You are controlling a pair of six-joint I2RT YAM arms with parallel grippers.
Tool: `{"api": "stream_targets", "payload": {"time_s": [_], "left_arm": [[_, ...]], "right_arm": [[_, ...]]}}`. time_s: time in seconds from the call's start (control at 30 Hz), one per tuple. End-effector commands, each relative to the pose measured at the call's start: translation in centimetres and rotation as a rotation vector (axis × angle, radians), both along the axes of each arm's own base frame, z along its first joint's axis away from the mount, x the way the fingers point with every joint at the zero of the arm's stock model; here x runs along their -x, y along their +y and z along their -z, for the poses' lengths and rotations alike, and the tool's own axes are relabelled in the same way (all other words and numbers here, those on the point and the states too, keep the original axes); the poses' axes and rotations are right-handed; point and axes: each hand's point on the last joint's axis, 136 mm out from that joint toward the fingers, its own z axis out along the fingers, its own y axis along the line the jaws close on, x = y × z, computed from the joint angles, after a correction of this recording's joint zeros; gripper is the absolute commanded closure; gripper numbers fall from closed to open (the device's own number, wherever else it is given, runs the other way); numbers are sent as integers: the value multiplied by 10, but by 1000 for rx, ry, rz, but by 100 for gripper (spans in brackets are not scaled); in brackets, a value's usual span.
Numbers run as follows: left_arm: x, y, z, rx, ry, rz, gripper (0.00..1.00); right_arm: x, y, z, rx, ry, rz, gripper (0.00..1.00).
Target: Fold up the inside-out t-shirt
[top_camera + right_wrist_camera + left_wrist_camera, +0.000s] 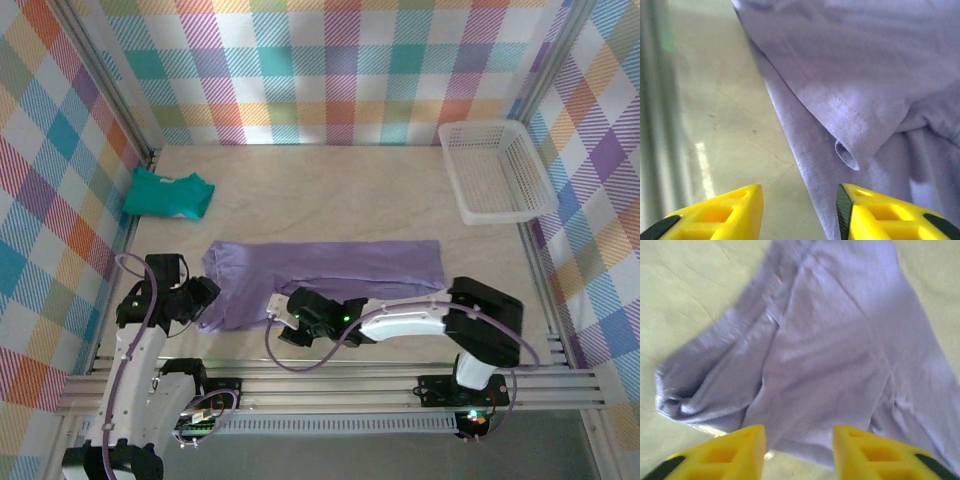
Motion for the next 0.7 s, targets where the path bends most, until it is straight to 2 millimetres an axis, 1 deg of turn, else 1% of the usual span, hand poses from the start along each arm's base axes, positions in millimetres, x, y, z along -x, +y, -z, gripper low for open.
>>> {"api": "stream_targets", "payload": {"time_s": [0.0, 0.03, 0.07, 0.17, 0.23, 0.3, 0.37, 0.4, 0.43, 0.5, 0.57, 0.67], "left_arm": [[-11, 23, -11, -105, -80, -78, 51], [-17, 22, -11, -97, -104, -78, 47], [-23, 21, -10, -86, -117, -79, 45], [-48, 21, 1, -85, -144, -71, 37], [-66, 26, 8, -116, -137, -71, 29], [-82, 26, 17, -128, -132, -56, 24], [-94, 26, 25, -140, -118, -42, 17], [-100, 26, 30, -148, -107, -30, 12], [-104, 27, 36, -159, -81, -22, 10], [-110, 27, 46, -178, -40, 1, 5], [-115, 28, 56, -193, 9, 15, 1], [-119, 23, 72, -174, 79, 47, 0]], "right_arm": [[-9, -4, -27, -147, 134, 26, 53], [-16, -1, -30, -179, 159, 52, 53], [-23, 2, -28, -191, 173, 84, 53], [-48, 19, -17, -189, 206, 206, 57], [-63, 29, -4, -182, 248, 269, 62], [-73, 35, 13, -164, 293, 314, 67], [-76, 40, 31, -141, 326, 337, 71], [-75, 43, 41, -122, 348, 339, 72], [-73, 44, 49, -101, 368, 338, 74], [-71, 42, 58, -83, 389, 350, 75], [-69, 38, 55, -82, 390, 347, 75], [-67, 32, 38, -110, 380, 330, 72]]}}
